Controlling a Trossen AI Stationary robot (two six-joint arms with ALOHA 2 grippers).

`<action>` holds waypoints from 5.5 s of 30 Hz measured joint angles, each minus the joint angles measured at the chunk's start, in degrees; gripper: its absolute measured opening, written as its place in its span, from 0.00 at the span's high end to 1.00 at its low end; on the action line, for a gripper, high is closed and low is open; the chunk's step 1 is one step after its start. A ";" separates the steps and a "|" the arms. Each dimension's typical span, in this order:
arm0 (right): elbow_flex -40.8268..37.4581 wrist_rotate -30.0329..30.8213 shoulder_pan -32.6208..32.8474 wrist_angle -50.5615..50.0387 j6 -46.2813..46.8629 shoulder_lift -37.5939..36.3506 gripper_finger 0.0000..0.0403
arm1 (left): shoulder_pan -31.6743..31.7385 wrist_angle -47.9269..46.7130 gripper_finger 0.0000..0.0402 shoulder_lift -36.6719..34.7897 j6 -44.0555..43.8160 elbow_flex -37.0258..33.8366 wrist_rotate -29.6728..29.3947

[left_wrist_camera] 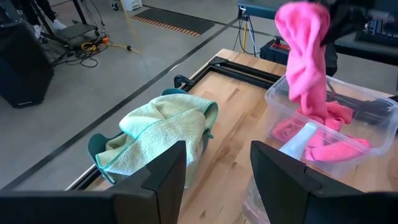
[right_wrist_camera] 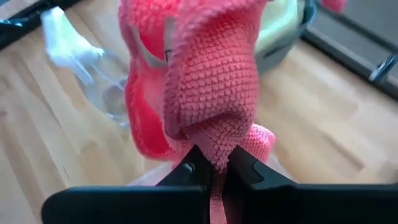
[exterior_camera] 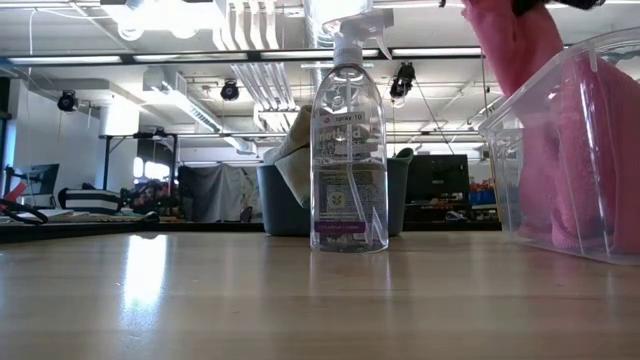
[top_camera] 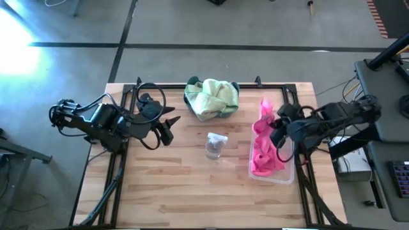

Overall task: Sort microfiber towel by color & place in baskets
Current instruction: Put the pink microfiber towel into the transparent bin, then return to Home Position

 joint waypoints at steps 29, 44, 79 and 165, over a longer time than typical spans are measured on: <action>-26.22 -9.90 12.11 14.52 23.06 -3.30 0.97 | 0.00 -0.11 0.59 -1.92 -0.04 0.00 -0.05; -26.22 -10.56 12.09 16.12 22.38 -3.29 0.66 | 0.00 -0.51 0.59 -2.52 0.24 0.00 -0.03; 12.15 -13.00 12.04 7.35 1.85 -3.60 0.64 | -0.05 -12.42 0.59 -2.88 15.83 0.00 16.67; -62.31 -36.89 12.02 106.77 -33.92 -37.92 0.65 | -0.72 82.20 0.59 -53.22 15.08 -73.46 63.00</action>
